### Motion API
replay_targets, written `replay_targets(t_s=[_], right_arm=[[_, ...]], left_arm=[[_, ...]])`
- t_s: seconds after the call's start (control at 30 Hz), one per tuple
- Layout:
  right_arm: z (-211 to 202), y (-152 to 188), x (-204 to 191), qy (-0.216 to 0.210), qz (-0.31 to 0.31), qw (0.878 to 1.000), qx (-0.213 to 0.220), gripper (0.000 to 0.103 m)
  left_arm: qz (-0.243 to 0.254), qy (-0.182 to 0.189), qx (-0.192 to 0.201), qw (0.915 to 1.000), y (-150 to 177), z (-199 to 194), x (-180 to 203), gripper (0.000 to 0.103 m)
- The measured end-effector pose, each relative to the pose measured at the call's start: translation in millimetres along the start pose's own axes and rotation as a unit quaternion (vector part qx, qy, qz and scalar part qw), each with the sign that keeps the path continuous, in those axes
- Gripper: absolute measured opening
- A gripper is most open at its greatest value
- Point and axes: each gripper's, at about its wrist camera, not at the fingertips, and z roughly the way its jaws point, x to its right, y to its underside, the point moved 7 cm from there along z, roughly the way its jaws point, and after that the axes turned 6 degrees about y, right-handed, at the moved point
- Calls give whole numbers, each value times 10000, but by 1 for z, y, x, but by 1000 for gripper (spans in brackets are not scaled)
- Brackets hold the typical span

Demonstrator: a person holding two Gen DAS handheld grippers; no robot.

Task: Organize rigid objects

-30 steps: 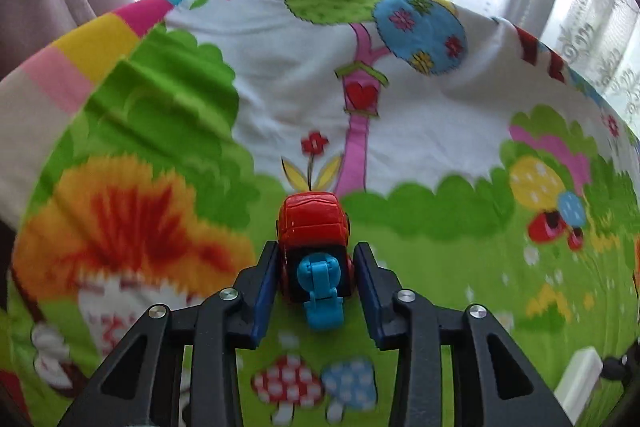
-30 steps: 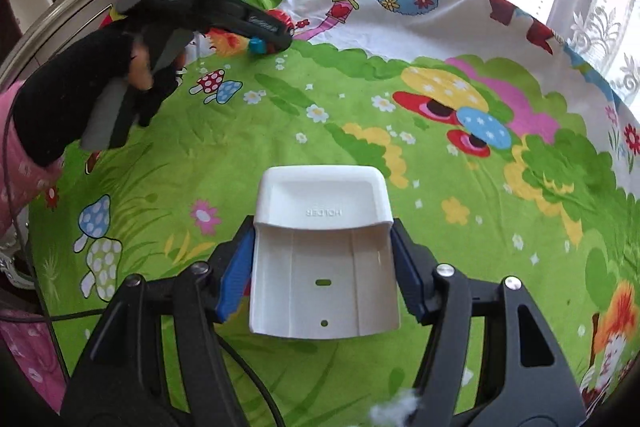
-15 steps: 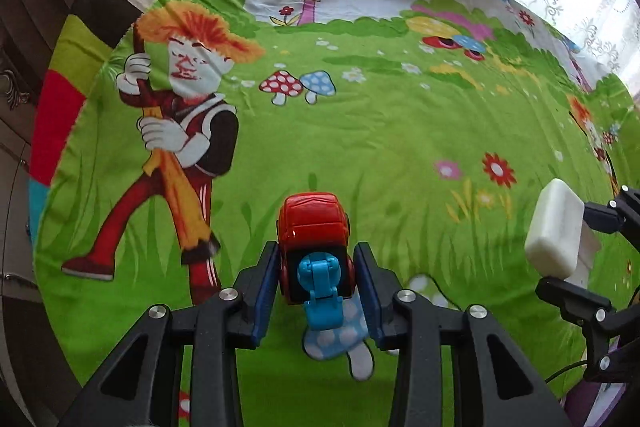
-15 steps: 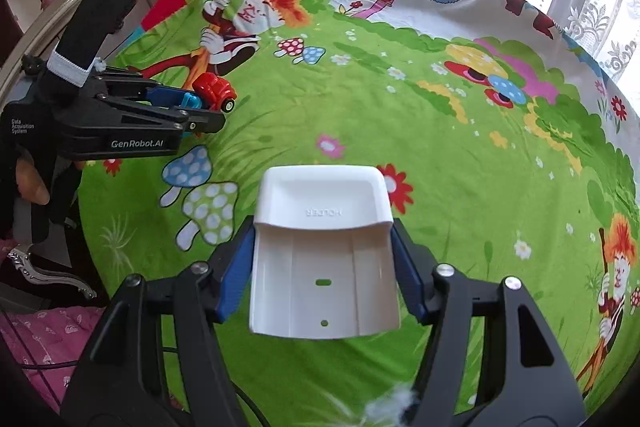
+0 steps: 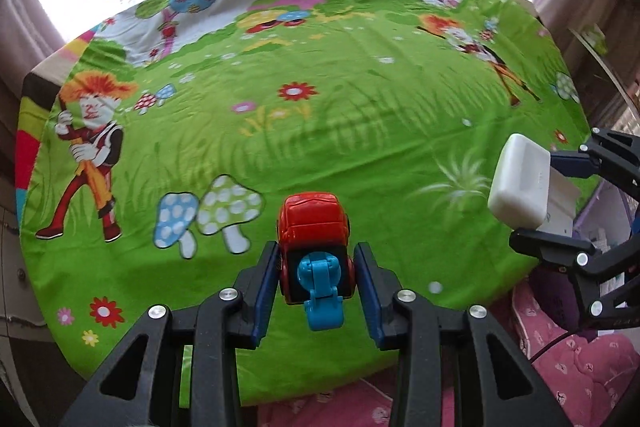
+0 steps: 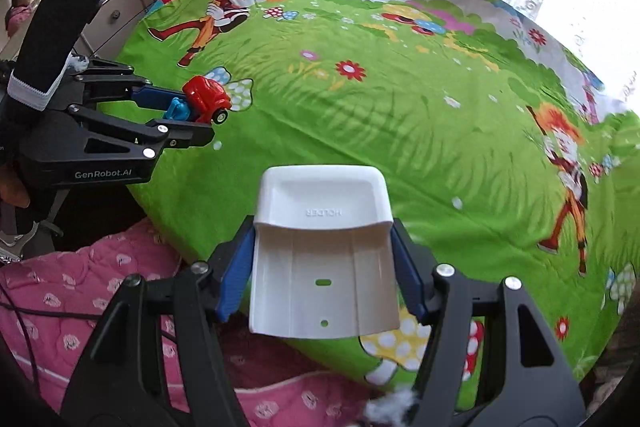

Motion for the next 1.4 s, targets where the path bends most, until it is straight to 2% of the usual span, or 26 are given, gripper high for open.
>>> replay_targets(t_s=[0.23, 0.4, 0.53, 0.7, 0.77, 0.9, 1.0, 1.17, 1.2, 1.23, 1.27, 1.3, 1.33, 1.4], right_arm=[[-50, 66, 44, 546, 692, 9961, 22, 67], [-82, 111, 75, 932, 1175, 9887, 52, 67], [-103, 150, 100, 1208, 1667, 9786, 38, 67], [-125, 199, 129, 1564, 2263, 9614, -30, 67], [-132, 218, 140, 1655, 2510, 9537, -81, 67], [-137, 256, 159, 1990, 2851, 9371, -319, 67], [-140, 278, 171, 2089, 3122, 9258, -419, 67], [-138, 305, 185, 2164, 3473, 9106, -575, 67], [-137, 310, 186, 2154, 3547, 9077, -626, 68], [-135, 315, 187, 2138, 3611, 9049, -707, 71], [-133, 319, 188, 2137, 3663, 9022, -781, 78], [-133, 323, 190, 2172, 3717, 8989, -815, 80], [-132, 326, 191, 2174, 3765, 8967, -830, 80], [-132, 331, 191, 2119, 3866, 8937, -827, 81]], left_arm=[[850, 379, -12, 9957, -2, 3, 87, 39], [1602, 524, 52, 9857, -7, 0, 156, 39], [2259, 722, 57, 9715, -6, -2, 216, 39], [3034, 1015, -24, 9474, 3, 1, 286, 39], [3271, 1159, -80, 9378, 8, 4, 313, 39], [3525, 1381, -197, 9254, 17, 14, 356, 39], [3586, 1510, -314, 9207, 23, 22, 375, 39], [3724, 1610, -152, 9139, 30, 22, 394, 40], [3779, 1667, -107, 9107, 31, 20, 398, 42], [3844, 1607, -67, 9090, 32, 18, 399, 54], [3910, 1519, -15, 9078, 34, 17, 400, 61], [3962, 1576, 57, 9045, 35, 13, 405, 68], [3998, 1690, 115, 9008, 35, 9, 407, 69], [4118, 1533, 362, 8976, 36, 0, 408, 69]])
